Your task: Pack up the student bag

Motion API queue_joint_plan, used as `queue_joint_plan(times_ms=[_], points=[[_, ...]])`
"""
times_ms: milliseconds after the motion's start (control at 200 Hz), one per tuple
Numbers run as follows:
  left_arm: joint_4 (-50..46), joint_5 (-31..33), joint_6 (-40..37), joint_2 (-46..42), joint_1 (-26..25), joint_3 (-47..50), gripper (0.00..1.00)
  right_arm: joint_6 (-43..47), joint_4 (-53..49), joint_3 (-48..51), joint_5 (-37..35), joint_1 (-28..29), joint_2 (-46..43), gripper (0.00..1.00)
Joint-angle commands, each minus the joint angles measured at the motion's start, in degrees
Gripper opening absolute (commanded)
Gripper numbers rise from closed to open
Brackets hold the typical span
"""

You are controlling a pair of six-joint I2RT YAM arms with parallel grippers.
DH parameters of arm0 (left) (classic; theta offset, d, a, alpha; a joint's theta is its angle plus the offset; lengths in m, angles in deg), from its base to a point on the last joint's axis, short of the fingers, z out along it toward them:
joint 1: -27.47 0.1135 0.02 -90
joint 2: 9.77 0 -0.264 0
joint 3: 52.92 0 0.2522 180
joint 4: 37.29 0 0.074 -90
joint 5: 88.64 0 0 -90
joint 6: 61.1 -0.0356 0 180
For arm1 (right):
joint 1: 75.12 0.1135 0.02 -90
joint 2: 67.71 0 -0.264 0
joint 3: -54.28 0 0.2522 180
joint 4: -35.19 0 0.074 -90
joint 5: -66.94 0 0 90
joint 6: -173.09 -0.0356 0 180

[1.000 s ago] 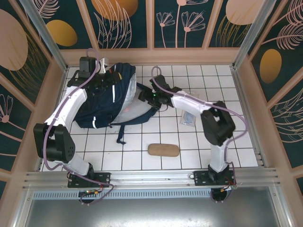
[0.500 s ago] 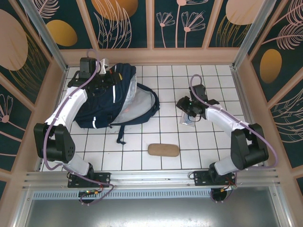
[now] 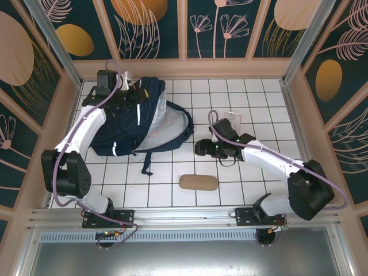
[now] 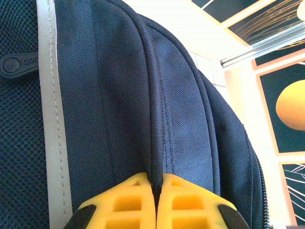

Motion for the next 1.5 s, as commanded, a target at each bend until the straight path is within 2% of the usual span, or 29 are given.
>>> queue_joint_plan(times_ms=[0, 105, 155, 310, 395, 650, 981, 1216, 1301, 1366, 1491], points=[[5.09, -3.57, -0.23, -0.68, 0.30, -0.54, 0.00, 2.65, -4.40, 1.64, -3.32, 5.31, -2.45, 0.83], [4.81, -3.65, -0.32, -0.52, 0.30, -0.49, 0.00, 3.52, -7.39, 2.33, -5.67, 10.86, -2.85, 0.86], [4.81, -3.61, -0.32, -0.43, 0.30, -0.43, 0.00, 3.75, -8.44, 2.65, -6.65, 13.43, -2.86, 0.90], [4.73, -3.80, -0.17, -0.24, 0.30, -0.13, 0.00, 3.58, -11.16, 2.41, -10.22, 20.92, -2.33, 0.93], [4.63, -3.87, 0.00, -0.25, 0.30, 0.11, 0.00, 3.45, -11.60, 2.40, -10.79, 23.82, -1.58, 0.99], [4.98, -3.89, 0.21, -0.59, 0.30, 0.90, 0.00, 2.04, -14.76, 0.37, -16.01, 29.90, 6.77, 0.99], [4.67, -4.19, 0.04, -0.57, 0.25, 0.38, 0.00, -0.64, -15.89, -2.79, -25.23, 30.12, 12.91, 0.99], [4.54, -4.19, -0.15, -0.85, 0.30, 0.78, 0.00, -0.72, -13.73, -2.43, -24.88, 27.82, 13.11, 0.99], [4.54, -4.18, -0.08, -0.92, 0.30, 0.82, 0.00, -1.23, -14.08, -2.73, -26.25, 27.64, 12.85, 0.93], [4.54, -4.21, -0.01, -1.04, 0.30, 0.87, 0.00, -1.33, -14.04, -3.26, -26.61, 27.47, 11.69, 0.84], [4.59, -4.20, -0.05, -1.12, 0.25, 1.08, 0.00, -1.16, -13.10, -3.97, -25.72, 26.64, 9.30, 0.54]])
